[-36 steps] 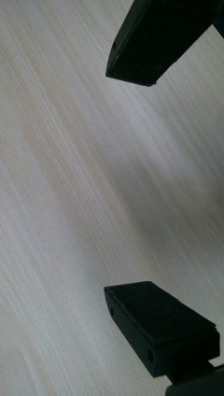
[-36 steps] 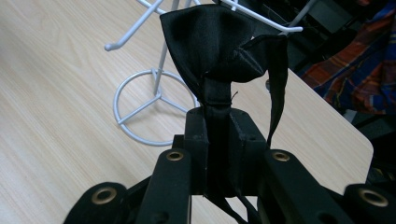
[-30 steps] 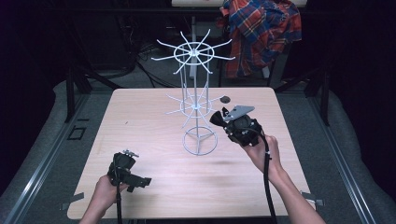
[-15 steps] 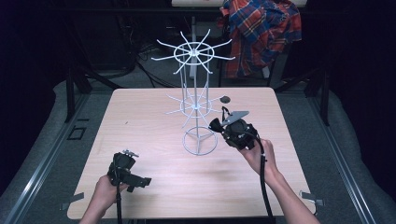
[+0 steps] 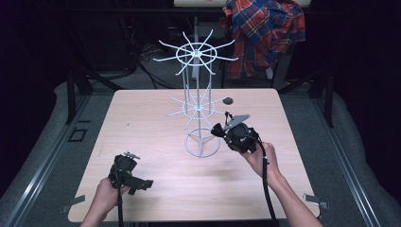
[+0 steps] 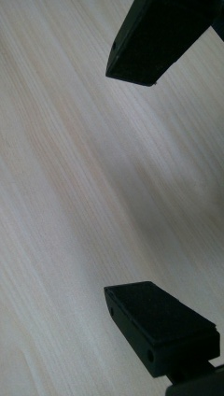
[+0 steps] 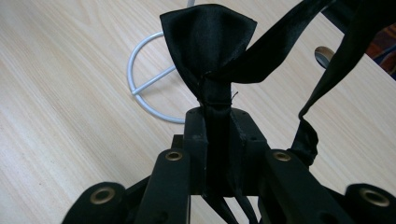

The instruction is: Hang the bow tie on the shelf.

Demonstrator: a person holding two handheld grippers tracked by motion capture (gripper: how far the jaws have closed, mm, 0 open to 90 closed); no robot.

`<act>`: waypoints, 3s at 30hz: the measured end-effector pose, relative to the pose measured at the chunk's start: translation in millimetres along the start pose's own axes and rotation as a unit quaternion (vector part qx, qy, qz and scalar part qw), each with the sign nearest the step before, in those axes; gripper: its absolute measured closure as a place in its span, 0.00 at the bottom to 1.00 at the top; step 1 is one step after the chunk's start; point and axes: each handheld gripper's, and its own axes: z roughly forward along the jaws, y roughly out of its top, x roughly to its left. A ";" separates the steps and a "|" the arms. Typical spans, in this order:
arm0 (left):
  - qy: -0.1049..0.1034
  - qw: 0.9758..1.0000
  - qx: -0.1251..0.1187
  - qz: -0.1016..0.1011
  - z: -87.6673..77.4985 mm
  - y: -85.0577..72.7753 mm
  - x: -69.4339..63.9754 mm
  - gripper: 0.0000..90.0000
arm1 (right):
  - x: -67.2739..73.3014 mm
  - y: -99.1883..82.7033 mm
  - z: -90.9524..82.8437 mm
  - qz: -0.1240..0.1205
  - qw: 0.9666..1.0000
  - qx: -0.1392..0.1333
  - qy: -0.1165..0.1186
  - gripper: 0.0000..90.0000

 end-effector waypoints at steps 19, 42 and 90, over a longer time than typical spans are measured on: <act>0.002 1.000 0.002 0.003 0.0 0.0 0.2 0.00 | -12.5 -7.8 14.7 0.023 1.000 0.011 0.007 0.85; 0.001 1.000 0.003 0.004 0.1 0.5 0.4 0.00 | -21.8 -17.4 15.6 0.045 0.998 0.006 0.032 0.79; 0.002 1.000 0.010 0.005 1.1 0.6 -2.9 0.00 | -12.4 -57.4 -63.2 0.031 0.996 0.050 0.070 0.16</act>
